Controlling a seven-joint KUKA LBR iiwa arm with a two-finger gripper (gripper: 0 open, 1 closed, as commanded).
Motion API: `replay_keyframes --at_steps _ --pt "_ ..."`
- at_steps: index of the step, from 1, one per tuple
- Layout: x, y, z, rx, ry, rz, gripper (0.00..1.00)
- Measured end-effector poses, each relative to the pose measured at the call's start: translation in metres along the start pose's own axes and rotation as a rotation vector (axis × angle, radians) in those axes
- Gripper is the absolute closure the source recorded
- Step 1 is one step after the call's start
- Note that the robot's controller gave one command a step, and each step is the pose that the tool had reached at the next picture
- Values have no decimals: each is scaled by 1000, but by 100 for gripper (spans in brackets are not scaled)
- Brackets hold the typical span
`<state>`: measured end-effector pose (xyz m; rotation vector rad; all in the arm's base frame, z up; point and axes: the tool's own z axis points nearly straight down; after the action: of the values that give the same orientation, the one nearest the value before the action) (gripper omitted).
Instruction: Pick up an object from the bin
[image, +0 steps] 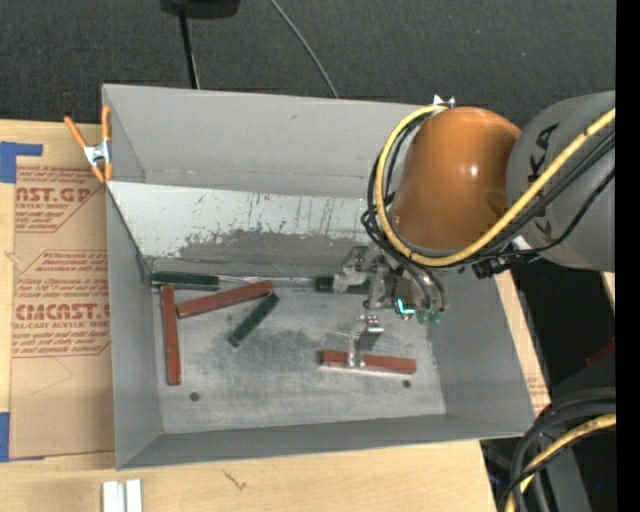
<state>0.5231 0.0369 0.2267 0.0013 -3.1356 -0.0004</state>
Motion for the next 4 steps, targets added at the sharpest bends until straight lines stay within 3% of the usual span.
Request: replay_keyframes --at_steps 1,2,3,4 --pt "-2 0 -3 0 -7 0 0" --pt "39 -29 154 0 -9 -112 100" --pt "36 -29 153 0 -27 -110 0" --pt "36 -29 153 0 -26 -110 0"
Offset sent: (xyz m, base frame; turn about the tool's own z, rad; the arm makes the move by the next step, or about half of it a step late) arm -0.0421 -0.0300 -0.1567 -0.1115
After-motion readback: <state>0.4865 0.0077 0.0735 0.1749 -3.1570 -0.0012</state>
